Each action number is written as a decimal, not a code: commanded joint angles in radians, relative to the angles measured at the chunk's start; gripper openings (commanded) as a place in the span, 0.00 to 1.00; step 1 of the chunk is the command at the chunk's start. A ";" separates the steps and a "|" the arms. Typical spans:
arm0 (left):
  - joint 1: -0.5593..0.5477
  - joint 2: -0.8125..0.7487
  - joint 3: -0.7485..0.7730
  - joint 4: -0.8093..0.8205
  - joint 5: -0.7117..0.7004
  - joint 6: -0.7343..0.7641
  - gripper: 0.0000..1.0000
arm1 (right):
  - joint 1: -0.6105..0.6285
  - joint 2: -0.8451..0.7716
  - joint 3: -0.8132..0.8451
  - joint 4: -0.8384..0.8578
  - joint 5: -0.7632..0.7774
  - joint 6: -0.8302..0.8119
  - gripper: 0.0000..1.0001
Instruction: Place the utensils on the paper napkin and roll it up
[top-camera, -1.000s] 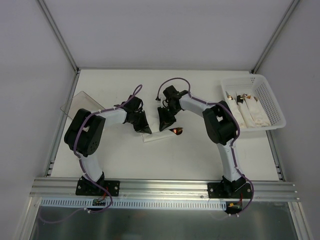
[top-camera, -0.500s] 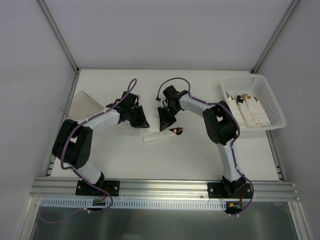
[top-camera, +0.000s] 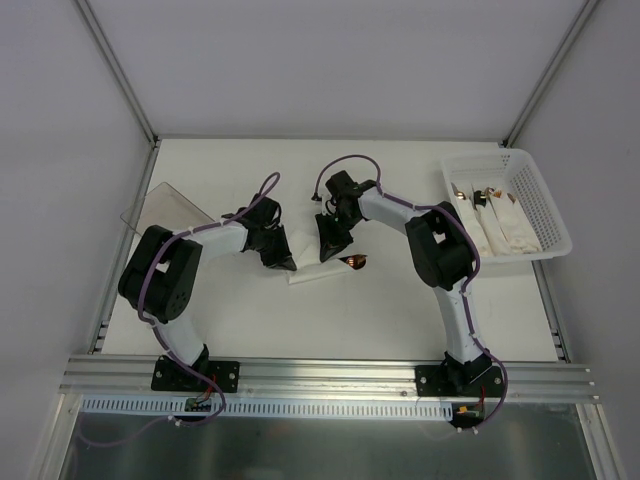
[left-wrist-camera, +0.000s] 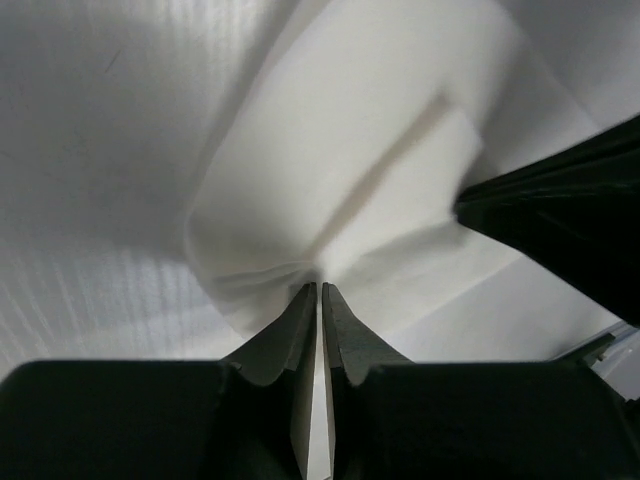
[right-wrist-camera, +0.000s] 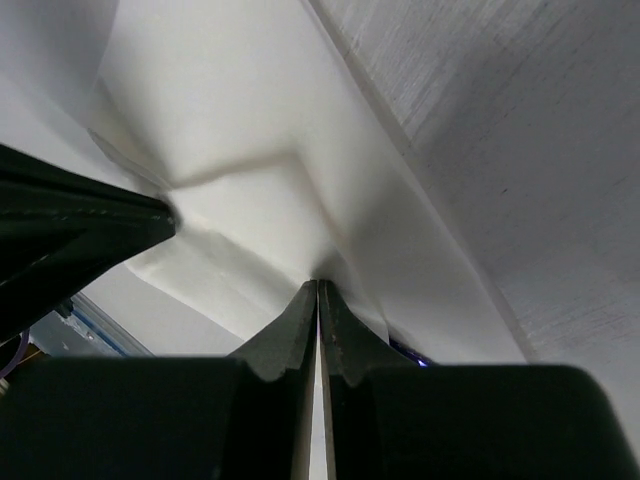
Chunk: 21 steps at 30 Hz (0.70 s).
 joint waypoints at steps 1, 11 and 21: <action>-0.007 0.035 -0.044 -0.015 -0.034 -0.021 0.06 | -0.004 0.036 0.010 -0.038 0.119 -0.026 0.07; -0.010 -0.013 -0.083 -0.009 -0.119 -0.001 0.11 | -0.004 0.036 0.013 -0.046 0.130 -0.036 0.07; -0.029 -0.102 0.046 -0.008 -0.013 -0.010 0.16 | -0.001 0.036 0.019 -0.050 0.131 -0.032 0.07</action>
